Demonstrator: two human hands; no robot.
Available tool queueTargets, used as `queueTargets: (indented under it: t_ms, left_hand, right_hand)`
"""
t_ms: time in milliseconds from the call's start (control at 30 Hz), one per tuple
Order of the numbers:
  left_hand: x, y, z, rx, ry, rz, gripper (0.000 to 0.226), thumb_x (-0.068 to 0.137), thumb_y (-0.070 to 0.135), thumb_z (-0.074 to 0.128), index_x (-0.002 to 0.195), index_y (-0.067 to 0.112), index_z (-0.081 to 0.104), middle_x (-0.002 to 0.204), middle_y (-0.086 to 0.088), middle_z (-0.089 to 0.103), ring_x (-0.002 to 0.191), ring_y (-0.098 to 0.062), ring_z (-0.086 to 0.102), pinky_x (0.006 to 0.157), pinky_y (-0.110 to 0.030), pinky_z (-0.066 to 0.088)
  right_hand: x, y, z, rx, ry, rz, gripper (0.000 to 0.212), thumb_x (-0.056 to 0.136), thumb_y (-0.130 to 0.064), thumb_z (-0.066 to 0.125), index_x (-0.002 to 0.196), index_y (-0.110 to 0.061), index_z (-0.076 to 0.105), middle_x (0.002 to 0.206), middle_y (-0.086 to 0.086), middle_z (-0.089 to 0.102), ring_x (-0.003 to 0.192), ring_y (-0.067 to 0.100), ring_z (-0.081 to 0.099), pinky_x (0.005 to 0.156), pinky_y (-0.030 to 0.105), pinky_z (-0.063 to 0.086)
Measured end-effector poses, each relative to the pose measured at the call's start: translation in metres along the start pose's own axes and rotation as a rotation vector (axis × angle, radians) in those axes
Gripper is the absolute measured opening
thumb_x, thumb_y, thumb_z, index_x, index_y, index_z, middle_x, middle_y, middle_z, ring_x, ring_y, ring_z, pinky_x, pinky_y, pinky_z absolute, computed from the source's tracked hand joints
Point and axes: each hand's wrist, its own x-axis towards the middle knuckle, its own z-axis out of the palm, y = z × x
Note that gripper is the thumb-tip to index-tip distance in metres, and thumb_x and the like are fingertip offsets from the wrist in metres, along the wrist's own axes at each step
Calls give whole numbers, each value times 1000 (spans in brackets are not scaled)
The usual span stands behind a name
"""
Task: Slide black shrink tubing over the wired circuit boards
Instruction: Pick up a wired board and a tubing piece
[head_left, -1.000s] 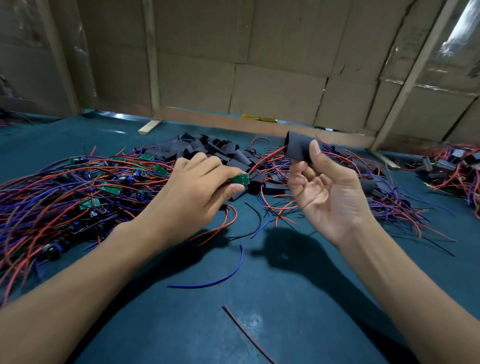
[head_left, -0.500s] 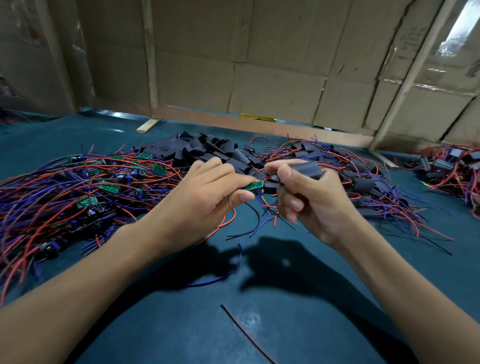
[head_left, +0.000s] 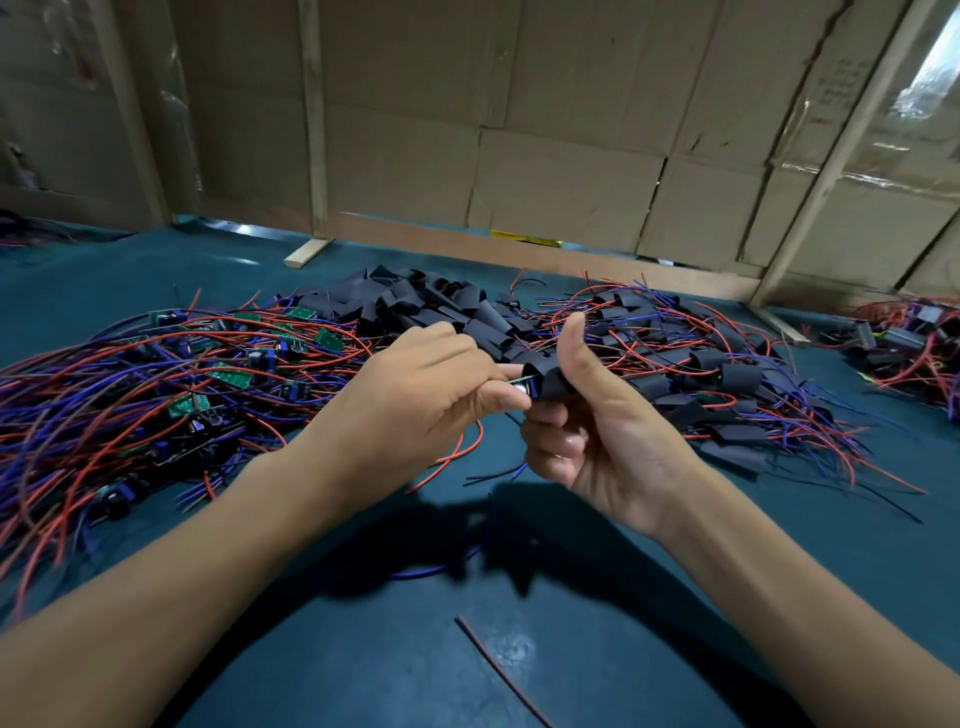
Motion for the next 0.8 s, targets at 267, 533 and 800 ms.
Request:
queueTargets:
  t_ms: [267,533,800]
  left_hand:
    - [-5,3,5,309,73,-18,56,103,48,47,62,10,53,58,-8,48,56,-31,48,55,-46,42]
    - [0,-12,-7,424,-20,-378,71,97,70,18,84,18,65,78,-3,64,79,-31,57,73,-43,38]
    - [-25,-49,-22,926,-501,-797,45,95,52,52,126,20,58,128,-12,51,122,-35,37,97,-48,30]
  right_hand:
    - [-1,0,13,-44,32,65,55,69,-68,72,57,-18,53,58,-2,36,40,9,36,39,22,35]
    - [5,-28,-16,43,379,-151,37,95,-42,62,93,-5,68,46,-9,32,34,3,23,32,16,23]
    - [-14,-63,-90,252,725,-76,20,94,-3,65,99,11,51,120,26,53,87,23,72,65,27,61]
